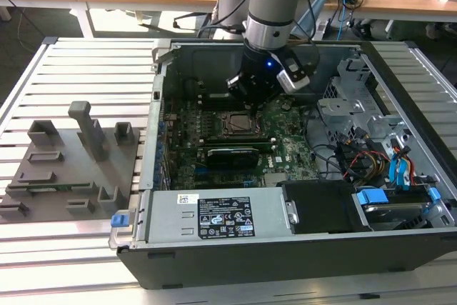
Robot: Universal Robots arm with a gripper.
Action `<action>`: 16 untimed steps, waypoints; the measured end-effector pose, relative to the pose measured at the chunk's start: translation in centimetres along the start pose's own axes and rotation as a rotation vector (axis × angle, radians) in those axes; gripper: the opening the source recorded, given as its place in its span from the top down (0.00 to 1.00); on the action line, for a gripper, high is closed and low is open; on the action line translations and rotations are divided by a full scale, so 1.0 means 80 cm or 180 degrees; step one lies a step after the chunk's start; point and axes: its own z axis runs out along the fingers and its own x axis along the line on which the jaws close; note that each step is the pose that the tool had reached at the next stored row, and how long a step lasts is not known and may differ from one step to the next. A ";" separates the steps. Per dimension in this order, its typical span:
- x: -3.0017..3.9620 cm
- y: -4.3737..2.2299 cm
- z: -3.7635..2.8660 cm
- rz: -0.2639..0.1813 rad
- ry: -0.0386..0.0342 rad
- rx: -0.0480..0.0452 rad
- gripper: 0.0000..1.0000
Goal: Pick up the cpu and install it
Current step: 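Install the first cpu locking lever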
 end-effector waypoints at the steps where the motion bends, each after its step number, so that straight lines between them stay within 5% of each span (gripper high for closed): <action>1: 0.0002 -0.0011 0.0000 0.0001 0.0002 0.0022 0.89; 5: 0.0007 -0.0060 0.0003 0.0002 0.0009 0.0079 0.89; 16: 0.0014 -0.0092 -0.0116 0.0002 0.0009 0.0080 0.89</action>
